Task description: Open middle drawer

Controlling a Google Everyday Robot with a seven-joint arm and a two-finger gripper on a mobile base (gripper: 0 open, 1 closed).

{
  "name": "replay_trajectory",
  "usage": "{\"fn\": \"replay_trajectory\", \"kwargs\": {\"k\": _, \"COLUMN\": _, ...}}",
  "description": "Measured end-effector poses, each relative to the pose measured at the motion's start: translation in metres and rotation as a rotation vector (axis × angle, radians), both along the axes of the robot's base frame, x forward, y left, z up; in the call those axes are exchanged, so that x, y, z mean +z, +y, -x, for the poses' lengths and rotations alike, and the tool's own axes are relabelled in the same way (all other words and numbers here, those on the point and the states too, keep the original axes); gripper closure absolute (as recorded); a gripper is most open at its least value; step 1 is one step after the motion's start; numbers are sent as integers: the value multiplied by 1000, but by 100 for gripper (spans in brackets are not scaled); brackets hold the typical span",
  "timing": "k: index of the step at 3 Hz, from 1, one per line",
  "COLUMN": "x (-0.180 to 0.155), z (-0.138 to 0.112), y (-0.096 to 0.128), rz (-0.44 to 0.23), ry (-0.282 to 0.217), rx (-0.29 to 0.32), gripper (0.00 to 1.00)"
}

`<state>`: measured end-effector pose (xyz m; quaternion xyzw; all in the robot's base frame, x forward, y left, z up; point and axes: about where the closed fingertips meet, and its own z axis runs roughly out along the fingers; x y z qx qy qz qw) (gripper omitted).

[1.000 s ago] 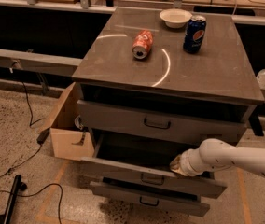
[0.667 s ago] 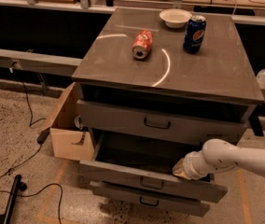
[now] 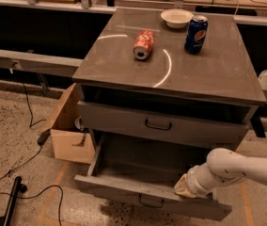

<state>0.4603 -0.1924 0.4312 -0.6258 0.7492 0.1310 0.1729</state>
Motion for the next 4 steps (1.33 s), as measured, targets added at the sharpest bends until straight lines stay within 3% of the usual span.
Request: {"fn": "replay_trajectory", "kwargs": {"k": 4, "x": 9, "z": 113, "y": -12, "rz": 45, "ry": 218, "rx": 19, "gripper": 100}}
